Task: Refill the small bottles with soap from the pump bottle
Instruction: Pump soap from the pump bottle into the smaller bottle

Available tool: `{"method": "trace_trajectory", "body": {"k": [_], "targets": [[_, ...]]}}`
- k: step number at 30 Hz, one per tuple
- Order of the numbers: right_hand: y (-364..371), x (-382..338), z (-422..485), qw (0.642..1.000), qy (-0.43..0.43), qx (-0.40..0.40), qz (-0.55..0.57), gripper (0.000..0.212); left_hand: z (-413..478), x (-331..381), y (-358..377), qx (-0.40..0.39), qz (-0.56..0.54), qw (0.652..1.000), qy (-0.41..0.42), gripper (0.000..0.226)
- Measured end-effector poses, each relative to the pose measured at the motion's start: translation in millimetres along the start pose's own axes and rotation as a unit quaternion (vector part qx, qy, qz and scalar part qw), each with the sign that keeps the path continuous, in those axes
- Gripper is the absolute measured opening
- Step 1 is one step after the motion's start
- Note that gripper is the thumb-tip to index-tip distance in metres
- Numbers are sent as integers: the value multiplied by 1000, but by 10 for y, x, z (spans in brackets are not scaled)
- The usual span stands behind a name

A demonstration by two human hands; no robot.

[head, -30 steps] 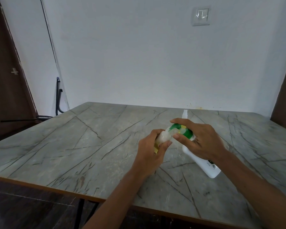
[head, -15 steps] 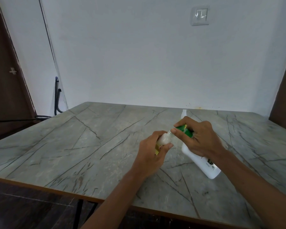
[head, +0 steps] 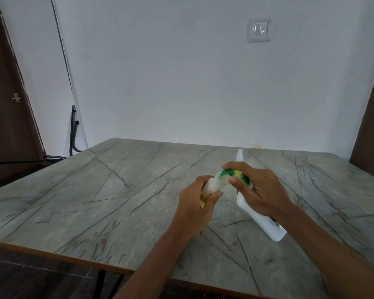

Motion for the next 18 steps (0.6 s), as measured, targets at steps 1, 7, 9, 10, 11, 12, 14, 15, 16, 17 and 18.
{"method": "trace_trajectory", "body": {"k": [1, 7, 9, 10, 11, 12, 14, 15, 16, 17, 18], "targets": [[5, 8, 2, 1000, 0, 1, 0, 48, -2, 2, 0, 1, 0, 1000, 3, 35], [11, 45, 34, 1000, -1, 21, -10, 51, -17, 25, 6, -5, 1, 1000, 25, 41], [3, 51, 33, 1000, 2, 25, -13, 50, -18, 42, 21, -10, 4, 1000, 28, 41], [5, 57, 25, 1000, 4, 22, -16, 50, -15, 43, 25, -10, 6, 1000, 27, 41], [9, 62, 14, 1000, 7, 17, -20, 51, -13, 36, 29, -8, 10, 1000, 27, 40], [18, 66, 1, 1000, 9, 11, -25, 51, -13, 25, 28, -6, 12, 1000, 24, 38], [40, 72, -22, 1000, 8, 0, -29, 50, -13, -2, 11, 1, 11, 1000, 11, 33], [49, 73, -30, 1000, 4, -4, -29, 50, -10, -6, 0, 6, 11, 1000, 8, 31], [57, 77, -38, 1000, 1, -7, -25, 49, -8, -8, -8, 9, 12, 1000, 5, 30], [65, 83, -43, 1000, 0, -10, -22, 50, -7, -5, -12, 10, 10, 1000, 2, 30], [72, 91, -46, 1000, 0, -14, -20, 50, -5, -3, -13, 11, 8, 1000, -1, 29]]}}
Point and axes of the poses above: each hand's wrist, its own z-axis towards the middle knuckle, its own y-axis out of the palm, x = y × z, the point moved 9 cm from there along z, towards the middle knuckle, and after that the axes turned 8 degrees about -y, right-handed, at the moved point
